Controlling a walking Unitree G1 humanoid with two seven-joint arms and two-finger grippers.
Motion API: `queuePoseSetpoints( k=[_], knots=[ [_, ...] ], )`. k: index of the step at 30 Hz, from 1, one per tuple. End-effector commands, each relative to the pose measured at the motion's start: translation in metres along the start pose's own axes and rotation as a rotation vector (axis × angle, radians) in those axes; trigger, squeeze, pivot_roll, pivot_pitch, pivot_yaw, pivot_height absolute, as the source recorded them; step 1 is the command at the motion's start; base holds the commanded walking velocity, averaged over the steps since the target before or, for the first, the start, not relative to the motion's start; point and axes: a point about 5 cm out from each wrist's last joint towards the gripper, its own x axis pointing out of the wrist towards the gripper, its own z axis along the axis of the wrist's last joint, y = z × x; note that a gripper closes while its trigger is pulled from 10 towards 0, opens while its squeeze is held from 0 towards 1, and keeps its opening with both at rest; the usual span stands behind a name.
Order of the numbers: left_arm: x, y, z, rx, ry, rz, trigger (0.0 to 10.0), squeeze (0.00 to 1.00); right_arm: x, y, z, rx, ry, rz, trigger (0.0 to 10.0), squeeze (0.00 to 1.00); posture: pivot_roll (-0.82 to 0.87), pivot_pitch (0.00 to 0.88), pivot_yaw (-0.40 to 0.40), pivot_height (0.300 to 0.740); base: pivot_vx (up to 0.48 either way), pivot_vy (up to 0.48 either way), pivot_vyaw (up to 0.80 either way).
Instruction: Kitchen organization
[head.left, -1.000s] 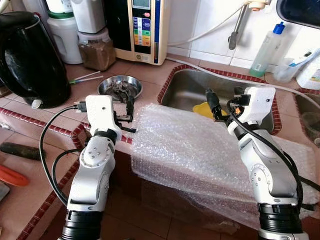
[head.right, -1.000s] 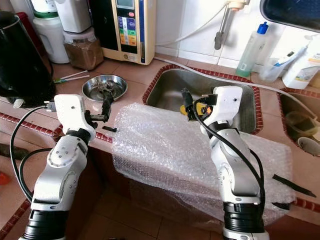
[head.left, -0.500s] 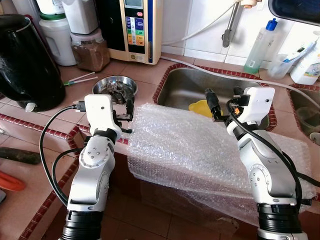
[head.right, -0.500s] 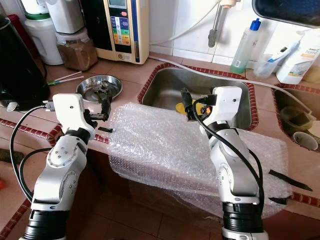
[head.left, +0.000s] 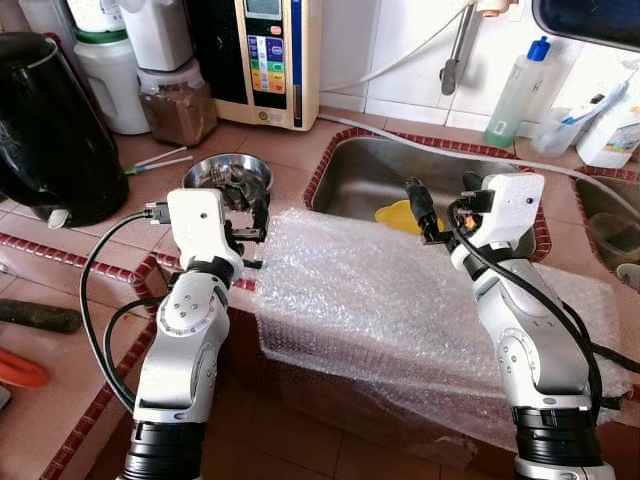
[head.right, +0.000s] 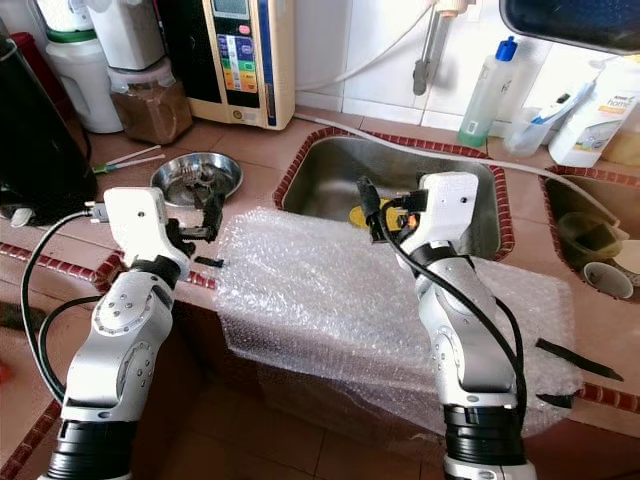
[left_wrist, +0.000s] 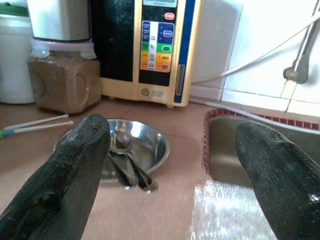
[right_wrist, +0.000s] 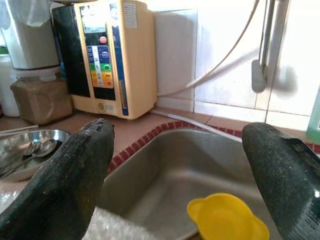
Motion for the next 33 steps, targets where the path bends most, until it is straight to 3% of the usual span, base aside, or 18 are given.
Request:
queuePoseSetpoints(
  k=[1,33],
  knots=[
    [-0.0003,0.0008,-0.0021,-0.006,0.009,-0.002,10.0,0.0,-0.0002,-0.0008,0.002,-0.011,-0.008,-0.001,10.0,0.0,-0.06,0.053,0.003,0.74,0.266,0.0,0.0],
    [-0.0017,-0.0019,-0.0058,-0.019,0.027,-0.027,10.0,0.0,-0.0016,-0.0014,0.0006,-0.011,-0.004,-0.002,10.0,0.0,-0.06,0.054,0.005,0.74,0.308,0.0,0.0]
  ],
)
